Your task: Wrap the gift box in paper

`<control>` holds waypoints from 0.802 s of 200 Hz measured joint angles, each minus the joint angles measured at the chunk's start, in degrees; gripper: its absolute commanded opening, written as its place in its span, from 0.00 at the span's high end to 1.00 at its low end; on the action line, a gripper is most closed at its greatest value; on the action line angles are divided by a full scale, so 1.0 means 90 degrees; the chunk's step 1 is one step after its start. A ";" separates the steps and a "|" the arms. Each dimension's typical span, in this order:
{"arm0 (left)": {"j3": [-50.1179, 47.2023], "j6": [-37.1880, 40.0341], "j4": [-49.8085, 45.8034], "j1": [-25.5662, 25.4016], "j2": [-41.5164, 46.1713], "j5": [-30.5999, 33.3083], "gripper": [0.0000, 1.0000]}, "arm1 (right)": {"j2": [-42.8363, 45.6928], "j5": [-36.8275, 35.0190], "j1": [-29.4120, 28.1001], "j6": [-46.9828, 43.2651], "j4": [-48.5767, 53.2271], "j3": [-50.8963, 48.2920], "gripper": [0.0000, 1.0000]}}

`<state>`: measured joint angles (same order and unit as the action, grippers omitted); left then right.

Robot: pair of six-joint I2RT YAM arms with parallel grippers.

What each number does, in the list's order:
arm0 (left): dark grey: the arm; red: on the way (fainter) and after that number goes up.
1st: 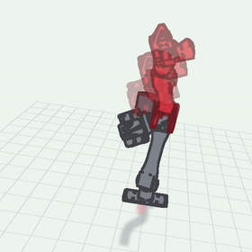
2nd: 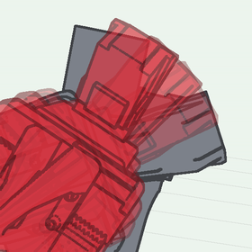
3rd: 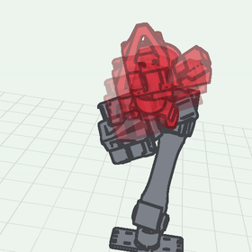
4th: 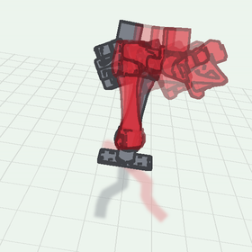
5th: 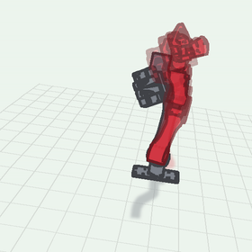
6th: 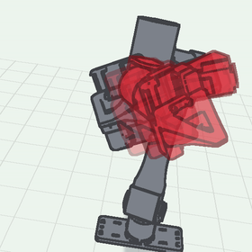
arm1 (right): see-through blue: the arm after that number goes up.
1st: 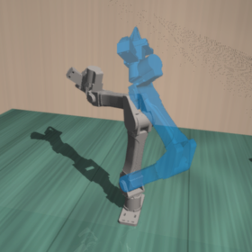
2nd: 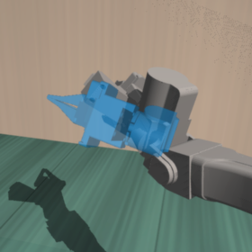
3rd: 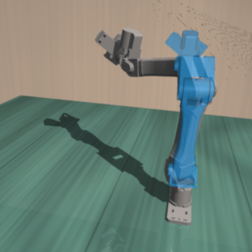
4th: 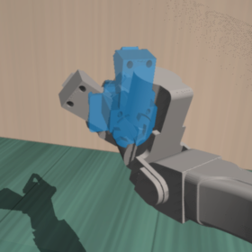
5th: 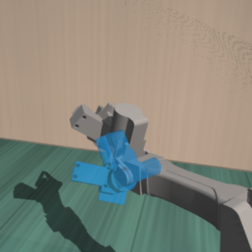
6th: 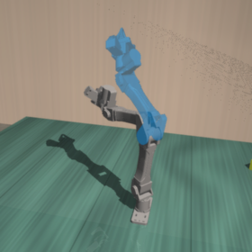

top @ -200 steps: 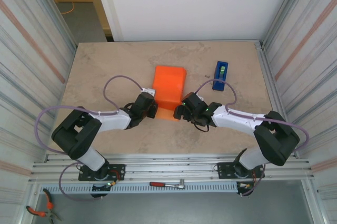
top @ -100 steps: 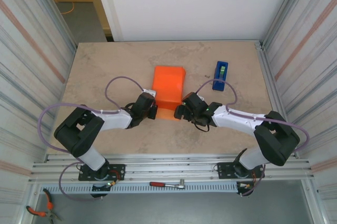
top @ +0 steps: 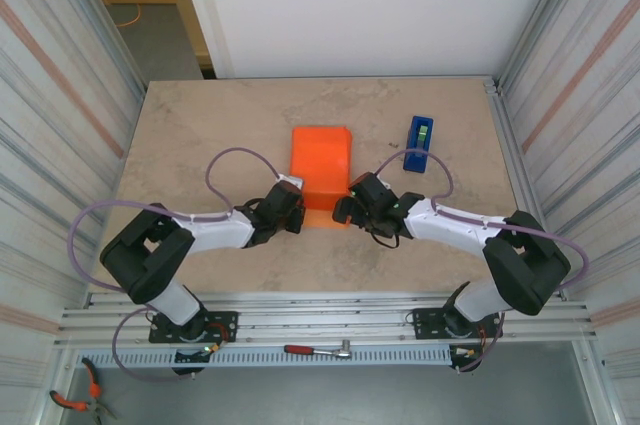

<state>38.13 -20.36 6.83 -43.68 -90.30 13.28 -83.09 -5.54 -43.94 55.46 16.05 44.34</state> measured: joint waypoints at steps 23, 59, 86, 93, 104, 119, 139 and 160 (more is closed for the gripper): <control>0.0000 -0.0102 -0.0073 0.0000 0.0012 0.0002 0.69 | 0.0000 0.0121 0.0080 -0.0046 -0.0002 0.0000 0.02; -0.0002 -0.0226 -0.0102 -0.0097 0.0012 -0.0012 0.99 | 0.0000 0.0304 0.0187 -0.0126 -0.0019 0.0000 0.02; -0.0015 -0.0294 -0.0112 -0.0172 0.0012 -0.0049 1.00 | -0.0044 0.0476 0.0260 -0.0270 -0.0063 0.0000 0.01; -0.0017 -0.0294 -0.0112 -0.0192 0.0012 -0.0049 1.00 | -0.0083 0.0505 0.0262 -0.0308 -0.0083 0.0000 0.02; -0.0019 -0.0296 -0.0117 -0.0236 0.0015 -0.0049 1.00 | -0.0163 0.0573 0.0262 -0.0386 -0.0104 0.0002 0.04; -0.0024 -0.0321 -0.0121 -0.0296 0.0034 -0.0051 0.95 | -0.0301 0.0634 0.0262 -0.0437 -0.0117 0.0010 0.07; -0.0041 -0.0389 -0.0189 -0.0372 0.0158 -0.0046 0.80 | -0.0505 0.0668 0.0270 -0.0546 -0.0114 0.0073 0.11; -0.0061 -0.0486 -0.0282 -0.0401 0.0362 -0.0027 0.68 | -0.0653 0.0726 0.0345 -0.0617 -0.0117 0.0165 0.18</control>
<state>37.58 -24.73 4.29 -47.29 -87.05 13.04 -88.97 0.99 -40.84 49.91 15.00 45.82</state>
